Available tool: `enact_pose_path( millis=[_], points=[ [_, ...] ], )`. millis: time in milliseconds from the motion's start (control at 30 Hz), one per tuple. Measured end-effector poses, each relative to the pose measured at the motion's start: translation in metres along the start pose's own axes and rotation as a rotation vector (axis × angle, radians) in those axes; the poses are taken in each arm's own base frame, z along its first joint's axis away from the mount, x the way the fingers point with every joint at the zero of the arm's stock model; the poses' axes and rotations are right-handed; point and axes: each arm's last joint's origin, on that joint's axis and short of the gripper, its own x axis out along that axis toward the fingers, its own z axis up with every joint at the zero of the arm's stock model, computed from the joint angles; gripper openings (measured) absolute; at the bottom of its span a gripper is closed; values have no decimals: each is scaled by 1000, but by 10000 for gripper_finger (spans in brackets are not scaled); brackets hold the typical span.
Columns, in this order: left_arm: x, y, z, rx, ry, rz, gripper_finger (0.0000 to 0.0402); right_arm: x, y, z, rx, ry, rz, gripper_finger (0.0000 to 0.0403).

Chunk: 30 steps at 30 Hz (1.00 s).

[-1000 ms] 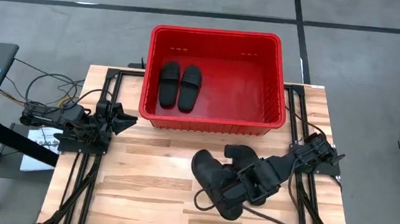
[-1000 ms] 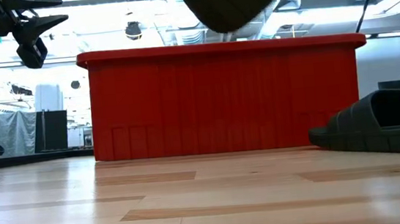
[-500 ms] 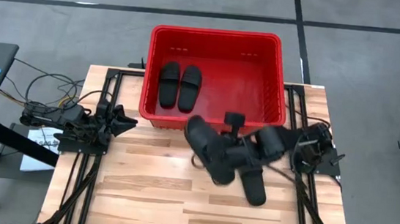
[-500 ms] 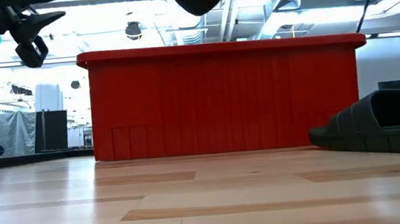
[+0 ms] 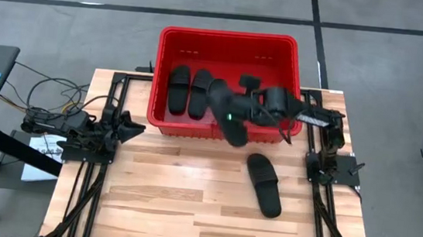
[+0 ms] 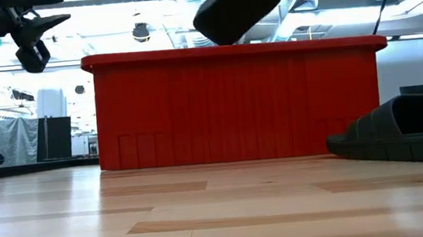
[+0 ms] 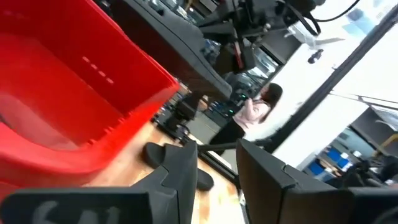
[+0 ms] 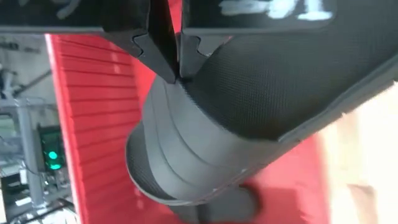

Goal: Pick and place slides into bin
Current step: Put the black slipper into the red bin

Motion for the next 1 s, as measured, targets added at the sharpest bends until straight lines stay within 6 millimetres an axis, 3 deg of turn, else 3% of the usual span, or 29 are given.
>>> enact_pose_path(
  millis=[333, 533, 700, 1000],
  points=[
    [-1, 5, 4, 40, -131, 174, 103, 50, -77, -7, 28, 41, -112, 0],
    [-1, 6, 5, 43, -162, 218, 103, 79, -111, -18, 63, 82, -163, 0],
    [-1, 6, 5, 96, -156, 223, 103, 100, -126, -26, 112, 112, -185, 0],
    [-1, 6, 5, 119, -154, 226, 103, 133, -120, -32, 85, 160, -168, 0]
  ],
)
